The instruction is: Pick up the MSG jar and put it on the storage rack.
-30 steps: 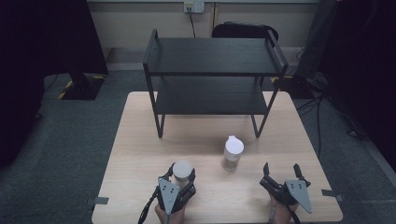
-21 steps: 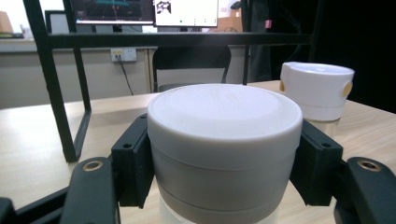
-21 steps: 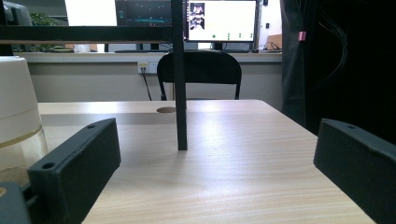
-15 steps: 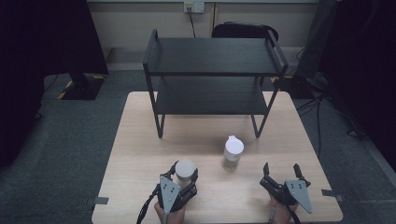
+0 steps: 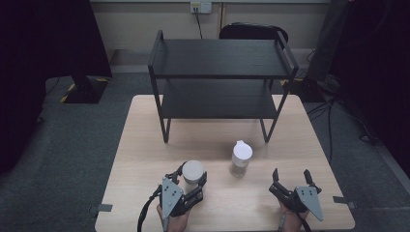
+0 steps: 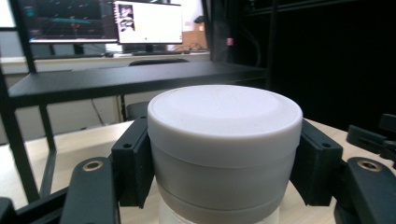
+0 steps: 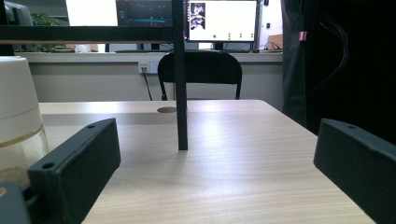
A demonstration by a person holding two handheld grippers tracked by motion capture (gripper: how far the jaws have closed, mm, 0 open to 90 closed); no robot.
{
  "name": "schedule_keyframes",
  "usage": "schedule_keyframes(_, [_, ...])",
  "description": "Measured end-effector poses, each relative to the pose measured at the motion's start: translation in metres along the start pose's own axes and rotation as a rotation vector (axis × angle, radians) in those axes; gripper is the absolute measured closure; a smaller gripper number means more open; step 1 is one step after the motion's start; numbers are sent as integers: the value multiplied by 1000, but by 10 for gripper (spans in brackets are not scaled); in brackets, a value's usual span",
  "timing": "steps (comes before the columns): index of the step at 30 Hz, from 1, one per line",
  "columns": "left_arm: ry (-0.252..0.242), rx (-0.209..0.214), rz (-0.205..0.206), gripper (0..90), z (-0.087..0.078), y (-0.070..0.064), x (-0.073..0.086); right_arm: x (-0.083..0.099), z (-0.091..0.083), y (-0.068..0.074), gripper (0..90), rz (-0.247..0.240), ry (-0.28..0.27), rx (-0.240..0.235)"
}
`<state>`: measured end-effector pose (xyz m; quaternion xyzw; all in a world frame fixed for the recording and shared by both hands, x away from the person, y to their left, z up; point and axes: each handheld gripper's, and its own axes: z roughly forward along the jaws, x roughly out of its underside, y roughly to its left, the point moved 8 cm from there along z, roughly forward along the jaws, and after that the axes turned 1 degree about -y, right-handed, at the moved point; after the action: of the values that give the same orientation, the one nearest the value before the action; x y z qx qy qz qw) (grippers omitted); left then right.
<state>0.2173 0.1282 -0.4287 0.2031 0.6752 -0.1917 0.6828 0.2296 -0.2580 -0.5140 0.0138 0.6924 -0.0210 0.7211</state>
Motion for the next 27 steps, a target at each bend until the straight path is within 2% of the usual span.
schedule_keyframes(8, [-24,50,21,343,3,8,-22,0,0,0,0,0,0,0])
schedule_keyframes(11, [-32,64,53,342,7,10,-36,0,0,0,0,0,0,0])
schedule_keyframes(12, [-32,64,53,342,7,10,-36,0,0,0,0,0,0,0])
schedule_keyframes(15, [-41,90,52,342,12,15,-47,0,0,0,0,0,0,0])
schedule_keyframes(16, [-49,108,54,343,15,20,-55,0,0,0,0,0,0,0])
schedule_keyframes(17, [-49,108,54,342,15,20,-55,0,0,0,0,0,0,0])
schedule_keyframes(19, [-60,140,61,343,21,27,-69,0,0,0,0,0,0,0])
schedule_keyframes(20, [-60,140,61,342,21,27,-69,0,0,0,0,0,0,0])
schedule_keyframes(21, [-66,164,57,342,26,33,-79,0,0,0,0,0,0,0])
schedule_keyframes(23, [-72,192,44,343,31,41,-88,0,0,0,0,0,0,0])
schedule_keyframes(27, [-80,203,25,342,43,52,-106,0,0,0,0,0,0,0])
